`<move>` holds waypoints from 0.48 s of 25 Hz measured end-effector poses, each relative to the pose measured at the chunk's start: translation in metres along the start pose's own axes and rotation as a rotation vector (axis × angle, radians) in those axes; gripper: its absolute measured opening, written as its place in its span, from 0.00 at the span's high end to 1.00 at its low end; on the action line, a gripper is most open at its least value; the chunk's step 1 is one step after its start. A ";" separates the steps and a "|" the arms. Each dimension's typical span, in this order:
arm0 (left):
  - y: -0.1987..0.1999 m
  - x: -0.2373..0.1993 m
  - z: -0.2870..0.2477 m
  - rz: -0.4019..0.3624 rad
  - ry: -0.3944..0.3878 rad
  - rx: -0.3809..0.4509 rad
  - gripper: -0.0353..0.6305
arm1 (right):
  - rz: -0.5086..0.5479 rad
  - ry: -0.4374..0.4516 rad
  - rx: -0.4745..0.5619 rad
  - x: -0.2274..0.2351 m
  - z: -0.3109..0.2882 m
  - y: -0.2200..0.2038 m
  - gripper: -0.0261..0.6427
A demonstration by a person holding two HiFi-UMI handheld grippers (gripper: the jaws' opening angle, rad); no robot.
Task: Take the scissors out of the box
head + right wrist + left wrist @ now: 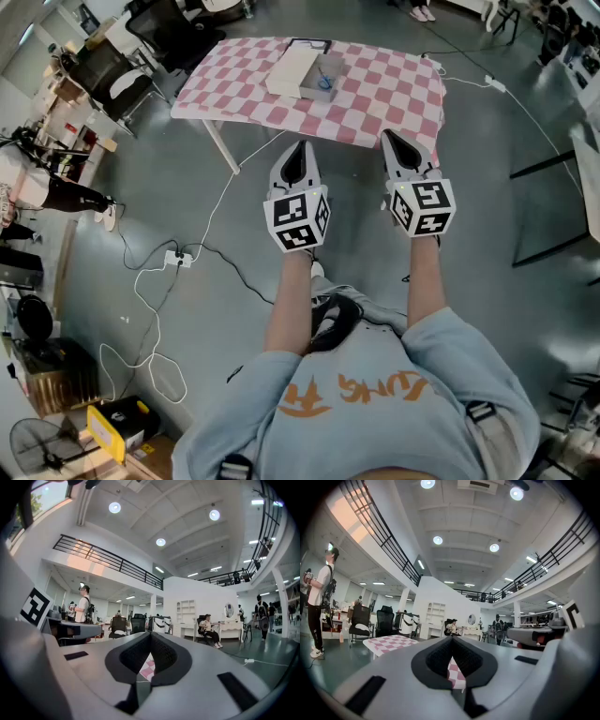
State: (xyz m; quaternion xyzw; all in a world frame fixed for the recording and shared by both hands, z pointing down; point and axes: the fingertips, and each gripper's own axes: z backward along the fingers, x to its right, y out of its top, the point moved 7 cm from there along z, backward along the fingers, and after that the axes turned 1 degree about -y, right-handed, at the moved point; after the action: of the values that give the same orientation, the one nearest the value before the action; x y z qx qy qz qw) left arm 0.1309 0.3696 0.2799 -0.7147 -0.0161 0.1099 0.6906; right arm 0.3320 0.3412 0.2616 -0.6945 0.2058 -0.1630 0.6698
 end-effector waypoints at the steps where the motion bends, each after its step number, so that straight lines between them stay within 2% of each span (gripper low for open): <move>1: -0.001 -0.006 -0.003 0.003 0.004 -0.009 0.92 | 0.000 0.003 0.010 -0.004 -0.005 0.002 0.97; 6: -0.002 -0.034 -0.021 0.006 -0.004 -0.036 0.92 | -0.068 -0.012 0.016 -0.013 -0.036 -0.002 0.96; 12: -0.013 -0.081 -0.048 0.075 -0.014 -0.083 0.92 | -0.122 -0.035 -0.041 -0.020 -0.076 -0.022 0.96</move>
State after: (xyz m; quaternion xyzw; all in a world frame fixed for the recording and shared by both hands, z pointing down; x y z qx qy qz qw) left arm 0.0626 0.3092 0.3049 -0.7420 0.0011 0.1397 0.6556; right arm 0.2781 0.2854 0.2883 -0.7221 0.1544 -0.1873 0.6478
